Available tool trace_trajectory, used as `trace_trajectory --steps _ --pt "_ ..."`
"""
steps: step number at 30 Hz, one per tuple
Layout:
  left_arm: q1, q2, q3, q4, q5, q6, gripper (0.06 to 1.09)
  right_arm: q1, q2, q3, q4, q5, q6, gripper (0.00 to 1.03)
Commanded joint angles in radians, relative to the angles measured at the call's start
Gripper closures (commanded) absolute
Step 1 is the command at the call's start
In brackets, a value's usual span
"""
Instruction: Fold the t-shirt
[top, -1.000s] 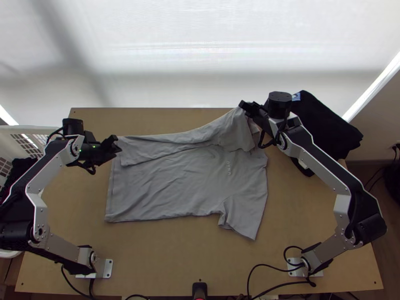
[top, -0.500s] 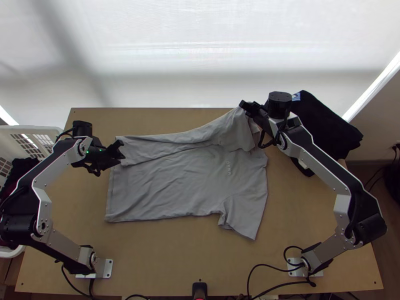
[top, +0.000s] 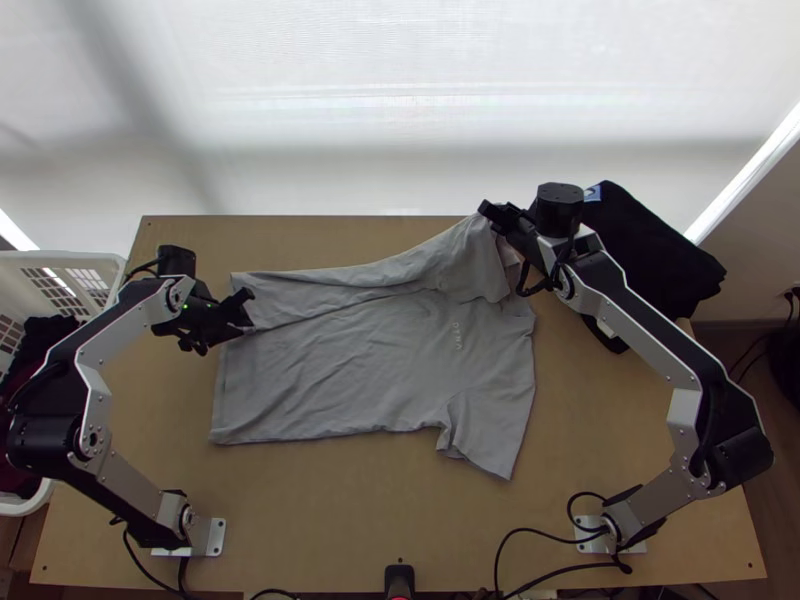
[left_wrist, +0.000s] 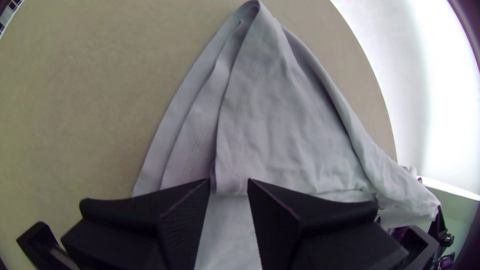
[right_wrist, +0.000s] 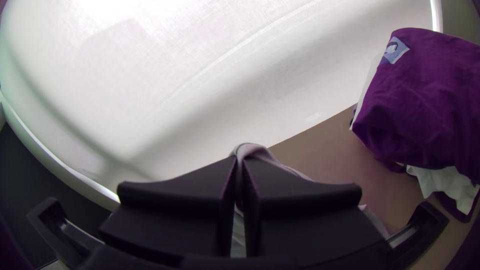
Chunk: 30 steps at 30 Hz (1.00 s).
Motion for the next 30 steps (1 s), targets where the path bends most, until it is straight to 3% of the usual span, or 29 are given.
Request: trace_trajectory --steps 1,3,4,8,16,27,30 --pt "-0.01 0.031 0.017 -0.015 -0.003 0.0 0.66 -0.004 0.008 0.037 0.014 0.01 0.0 1.0" --pt "-0.013 0.042 0.023 -0.013 -0.003 -0.001 0.66 -0.005 0.008 0.037 0.014 0.01 0.0 1.0" --pt "-0.013 0.048 0.029 -0.013 -0.005 -0.004 0.71 -0.005 0.008 0.037 0.014 0.01 0.0 1.0" --pt "-0.015 0.056 0.044 -0.005 -0.072 -0.026 1.05 -0.005 0.008 0.038 0.014 0.01 0.0 1.0" --pt "0.039 -0.024 0.193 -0.016 -0.075 -0.038 1.05 -0.012 -0.053 0.055 0.014 0.03 -0.016 1.0" --pt "0.076 -0.148 0.541 -0.048 -0.075 -0.072 1.05 -0.021 -0.227 0.1 0.019 0.107 -0.192 1.0" --pt "0.067 -0.183 0.6 -0.033 -0.075 -0.073 1.05 -0.035 -0.276 0.106 0.089 0.113 -0.269 1.0"
